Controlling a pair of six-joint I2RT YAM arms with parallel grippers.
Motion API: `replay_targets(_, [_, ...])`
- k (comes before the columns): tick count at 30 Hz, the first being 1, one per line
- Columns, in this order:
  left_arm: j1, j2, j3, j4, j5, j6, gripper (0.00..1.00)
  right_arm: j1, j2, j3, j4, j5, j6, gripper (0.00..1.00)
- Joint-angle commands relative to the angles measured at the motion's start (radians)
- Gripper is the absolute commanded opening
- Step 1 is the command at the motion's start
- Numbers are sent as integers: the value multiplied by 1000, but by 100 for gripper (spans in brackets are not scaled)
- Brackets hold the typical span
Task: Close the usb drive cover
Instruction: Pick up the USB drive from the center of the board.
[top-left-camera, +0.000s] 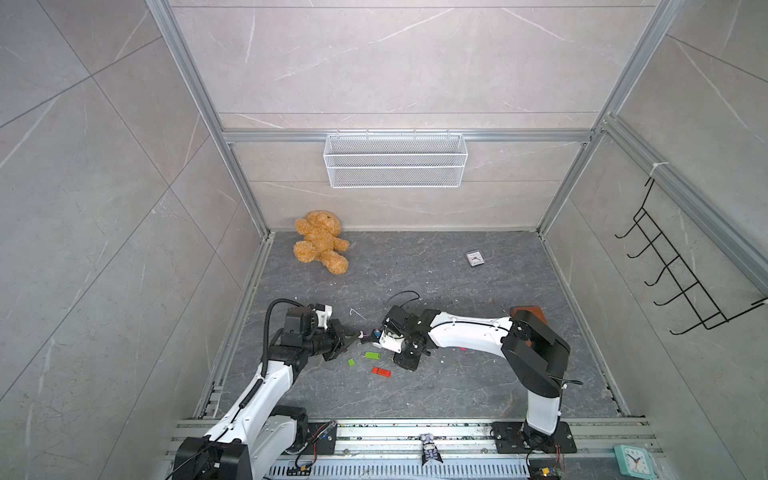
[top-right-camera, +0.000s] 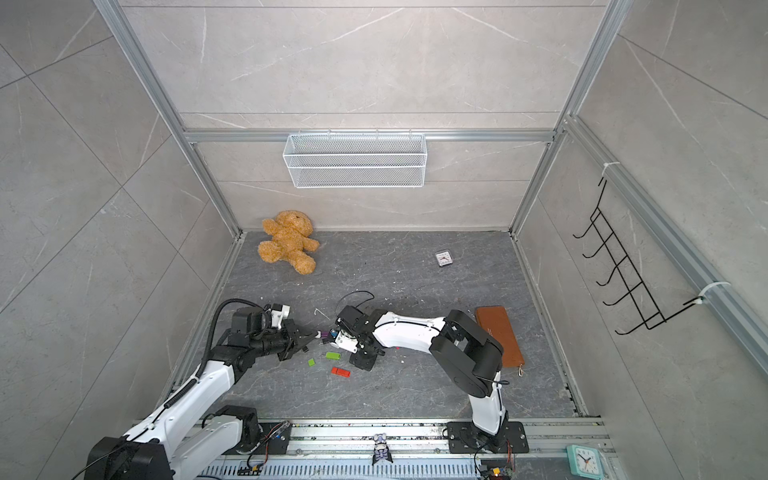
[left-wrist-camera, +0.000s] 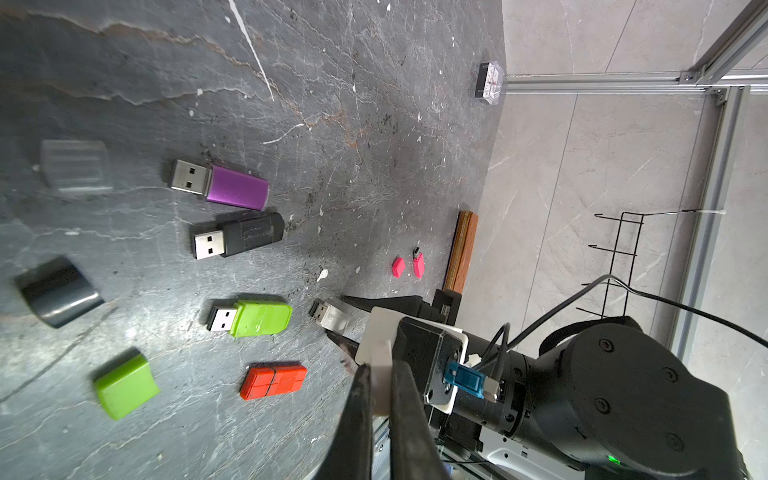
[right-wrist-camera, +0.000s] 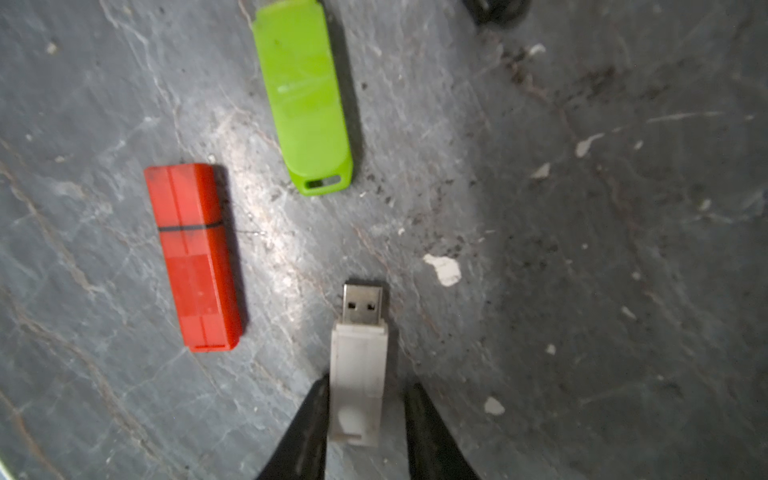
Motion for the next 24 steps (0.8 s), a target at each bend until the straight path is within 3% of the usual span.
replay_targets(1, [-2,-6,9,1,-2,1,0,3,38,21,-50,-8,-22,32])
replay_targets(13, [-2,-14,4,8,21,-13,0,2,12,6,-19,-32,-26,14])
replay_targets(24, [-46,24,3,103,97,-42,0,-22,-227,-182,299,-179,-25,12])
